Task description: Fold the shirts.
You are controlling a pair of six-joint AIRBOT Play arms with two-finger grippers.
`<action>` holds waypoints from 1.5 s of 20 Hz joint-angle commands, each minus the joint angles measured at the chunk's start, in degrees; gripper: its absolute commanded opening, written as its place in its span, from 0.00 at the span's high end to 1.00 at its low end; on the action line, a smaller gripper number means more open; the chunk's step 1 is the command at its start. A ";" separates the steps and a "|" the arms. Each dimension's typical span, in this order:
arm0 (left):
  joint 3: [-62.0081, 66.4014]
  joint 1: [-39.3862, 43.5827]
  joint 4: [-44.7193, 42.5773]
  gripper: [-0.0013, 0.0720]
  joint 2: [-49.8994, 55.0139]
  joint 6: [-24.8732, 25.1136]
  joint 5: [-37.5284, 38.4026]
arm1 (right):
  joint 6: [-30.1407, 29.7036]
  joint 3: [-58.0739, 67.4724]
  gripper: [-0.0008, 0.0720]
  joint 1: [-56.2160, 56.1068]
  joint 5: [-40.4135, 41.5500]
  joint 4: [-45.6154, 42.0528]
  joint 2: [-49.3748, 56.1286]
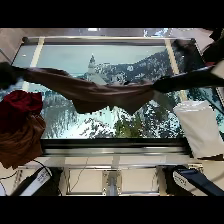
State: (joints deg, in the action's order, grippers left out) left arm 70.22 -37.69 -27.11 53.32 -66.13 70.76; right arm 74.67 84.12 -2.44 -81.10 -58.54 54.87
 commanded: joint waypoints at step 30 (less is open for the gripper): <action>30.16 24.09 -44.94 0.02 36.44 -19.56 -18.93 | 8.22 26.12 0.29 11.19 22.32 -10.82 36.54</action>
State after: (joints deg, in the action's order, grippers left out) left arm 97.67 -9.72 -70.85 95.98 -85.08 52.82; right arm 82.37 102.83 3.29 -43.86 -62.43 94.50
